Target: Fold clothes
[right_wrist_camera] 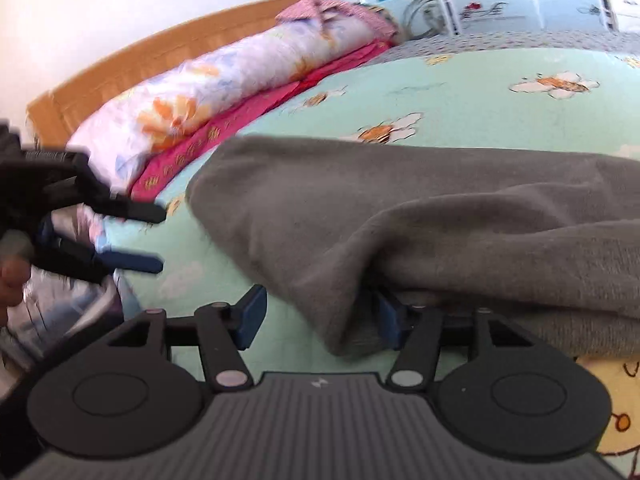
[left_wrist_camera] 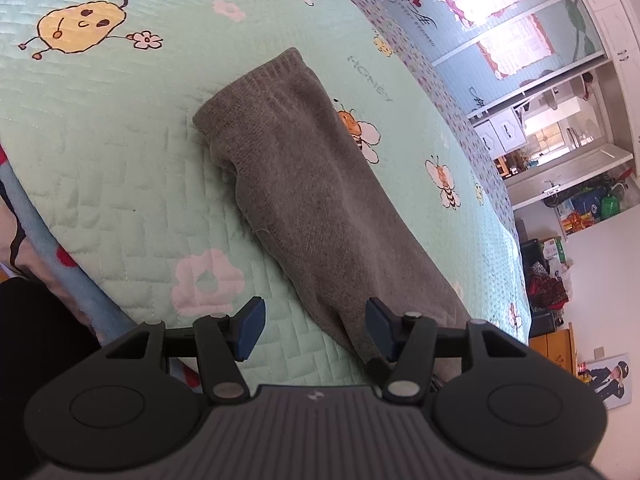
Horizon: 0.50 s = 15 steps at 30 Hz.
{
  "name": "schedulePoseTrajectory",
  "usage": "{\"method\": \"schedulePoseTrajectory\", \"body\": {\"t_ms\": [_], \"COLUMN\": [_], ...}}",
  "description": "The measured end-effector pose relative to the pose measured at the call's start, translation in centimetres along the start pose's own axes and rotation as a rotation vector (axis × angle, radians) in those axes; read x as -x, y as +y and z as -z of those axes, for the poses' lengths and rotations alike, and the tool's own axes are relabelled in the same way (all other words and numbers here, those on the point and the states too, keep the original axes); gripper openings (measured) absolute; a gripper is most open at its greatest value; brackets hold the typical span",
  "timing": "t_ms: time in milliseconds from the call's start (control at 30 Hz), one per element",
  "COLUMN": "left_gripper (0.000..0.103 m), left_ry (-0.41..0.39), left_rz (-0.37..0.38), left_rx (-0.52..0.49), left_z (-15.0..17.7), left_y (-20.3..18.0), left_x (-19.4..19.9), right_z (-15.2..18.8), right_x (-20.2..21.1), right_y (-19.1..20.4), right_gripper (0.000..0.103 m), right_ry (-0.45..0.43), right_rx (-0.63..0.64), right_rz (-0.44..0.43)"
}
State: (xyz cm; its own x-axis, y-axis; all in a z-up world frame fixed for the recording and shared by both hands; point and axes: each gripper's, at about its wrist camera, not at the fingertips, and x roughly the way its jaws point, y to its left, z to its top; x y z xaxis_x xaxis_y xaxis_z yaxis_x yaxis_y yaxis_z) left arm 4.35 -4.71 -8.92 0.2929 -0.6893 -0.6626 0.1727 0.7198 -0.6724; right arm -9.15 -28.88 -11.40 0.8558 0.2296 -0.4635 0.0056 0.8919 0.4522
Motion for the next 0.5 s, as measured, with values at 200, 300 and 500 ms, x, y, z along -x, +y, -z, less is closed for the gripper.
{"method": "schedulePoseTrajectory", "body": {"t_ms": [200, 300, 500], "left_gripper": [0.058, 0.058, 0.058], "left_ry": [0.008, 0.008, -0.012], "left_rz": [-0.005, -0.009, 0.005], "left_rx": [0.000, 0.003, -0.005], "left_z": [0.1, 0.1, -0.4], "left_y": [0.1, 0.2, -0.1], "left_x": [0.2, 0.3, 0.8], "right_z": [-0.8, -0.5, -1.8], "right_x": [-2.7, -2.8, 0.0], "right_y": [-0.2, -0.5, 0.3], "right_gripper": [0.065, 0.045, 0.013], "right_ry": [0.019, 0.020, -0.033], "right_rx": [-0.008, -0.056, -0.011], "right_rz": [0.060, 0.003, -0.065]}}
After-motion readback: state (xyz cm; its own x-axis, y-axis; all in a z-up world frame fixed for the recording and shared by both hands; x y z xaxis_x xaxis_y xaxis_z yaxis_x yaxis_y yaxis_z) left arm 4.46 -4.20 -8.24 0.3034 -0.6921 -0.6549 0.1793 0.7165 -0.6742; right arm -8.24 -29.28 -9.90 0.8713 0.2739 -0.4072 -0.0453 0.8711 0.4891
